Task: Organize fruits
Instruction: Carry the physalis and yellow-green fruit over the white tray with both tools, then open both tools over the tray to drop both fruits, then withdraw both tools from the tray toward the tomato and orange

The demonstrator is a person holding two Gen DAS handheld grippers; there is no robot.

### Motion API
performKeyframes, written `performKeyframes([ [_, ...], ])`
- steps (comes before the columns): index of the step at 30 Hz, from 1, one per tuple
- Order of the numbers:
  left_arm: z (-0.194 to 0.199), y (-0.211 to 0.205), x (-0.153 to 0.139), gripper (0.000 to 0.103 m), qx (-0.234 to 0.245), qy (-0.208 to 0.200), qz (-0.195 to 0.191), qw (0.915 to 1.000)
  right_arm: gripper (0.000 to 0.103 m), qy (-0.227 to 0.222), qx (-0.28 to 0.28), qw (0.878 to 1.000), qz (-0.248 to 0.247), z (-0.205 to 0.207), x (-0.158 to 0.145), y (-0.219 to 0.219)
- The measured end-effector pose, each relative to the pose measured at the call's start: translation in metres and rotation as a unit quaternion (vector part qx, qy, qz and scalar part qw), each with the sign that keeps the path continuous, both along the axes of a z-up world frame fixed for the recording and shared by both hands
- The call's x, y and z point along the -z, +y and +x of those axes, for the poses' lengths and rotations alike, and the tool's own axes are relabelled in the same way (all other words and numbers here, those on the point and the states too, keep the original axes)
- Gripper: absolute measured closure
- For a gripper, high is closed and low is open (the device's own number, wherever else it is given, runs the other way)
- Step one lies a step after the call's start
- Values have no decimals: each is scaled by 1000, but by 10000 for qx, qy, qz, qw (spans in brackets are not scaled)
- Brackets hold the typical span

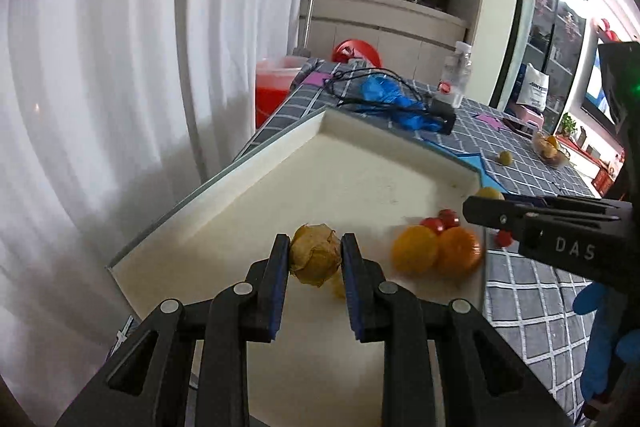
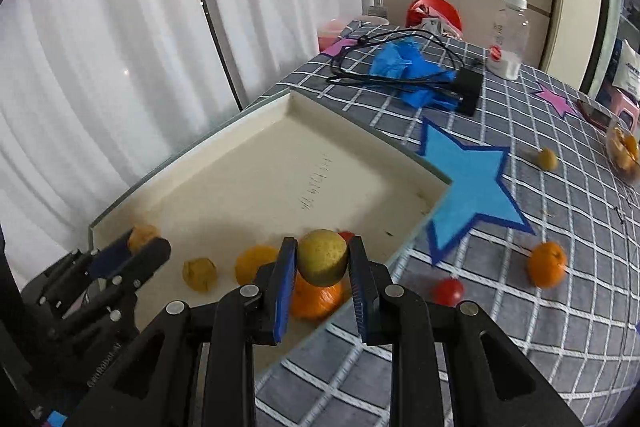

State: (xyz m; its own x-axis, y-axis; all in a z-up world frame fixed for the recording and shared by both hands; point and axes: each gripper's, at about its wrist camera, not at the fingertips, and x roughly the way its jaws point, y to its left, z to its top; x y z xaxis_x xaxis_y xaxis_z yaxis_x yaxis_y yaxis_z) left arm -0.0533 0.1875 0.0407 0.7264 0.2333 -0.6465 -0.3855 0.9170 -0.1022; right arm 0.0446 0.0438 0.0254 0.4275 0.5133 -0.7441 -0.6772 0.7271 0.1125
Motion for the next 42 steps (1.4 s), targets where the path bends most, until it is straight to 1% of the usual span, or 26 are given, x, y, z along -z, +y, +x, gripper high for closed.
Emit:
performKeyframes([
  [2,2,3,5,75,-44,51,48,10000,76,22,1,10000,-23,2,1,6],
  [6,5,4,11,73,-64,131,11,9999,76,66,-37,10000,-59,8,5,15],
  [7,6,4,13,69,-69,168,27,9998,76,137,-68,9999,-68,10,8,17],
  [9,9,2,15,53,-89,206,48,9997,75,307,-90,9995,-54,12,11,17],
  [10,9,1,16,35,-121,197,50,9997,55,381,-75,9992,-38,14,12,16],
  [11,8,1,16,28,-128,168,41,9998,15,428,-34,9991,-5,17,13,14],
  [12,6,0,14,27,-145,99,56,9998,1,390,43,9992,86,18,11,10],
  [13,6,-1,13,24,-139,82,62,9999,0,269,126,9993,225,17,7,3],
  [14,6,-1,13,23,-122,78,58,9999,0,183,208,9992,285,17,3,-3],
  [18,8,-7,10,23,-53,129,21,9999,0,222,475,9979,369,28,-5,-30],
  [22,7,-24,0,23,110,55,154,9998,0,282,991,9943,268,47,1,-70],
  [26,7,-56,-12,23,591,-12,358,9976,0,402,1627,9858,-55,67,21,-114],
  [29,11,-93,-17,23,1118,6,535,9923,0,367,1983,9785,-434,76,37,-137],
  [32,16,-121,-15,23,1470,86,528,9877,0,230,1996,9773,-677,81,46,-145],
  [34,22,-139,-11,23,1645,210,535,9847,0,205,1905,9797,-598,84,46,-145],
  [36,26,-150,-7,23,1685,320,602,9833,0,181,1789,9827,-452,89,46,-140],
  [39,34,-162,-3,23,1726,481,676,9815,1,28,1723,9841,-423,93,45,-132],
  [40,38,-166,-3,23,1736,529,708,9808,17,-9,1675,9850,-407,93,45,-130],
  [41,39,-169,-2,23,1734,551,735,9806,45,-21,1607,9861,-418,94,45,-127],
  [42,42,-171,-2,23,1731,587,767,9802,55,25,1568,9866,-443,96,48,-125],
])
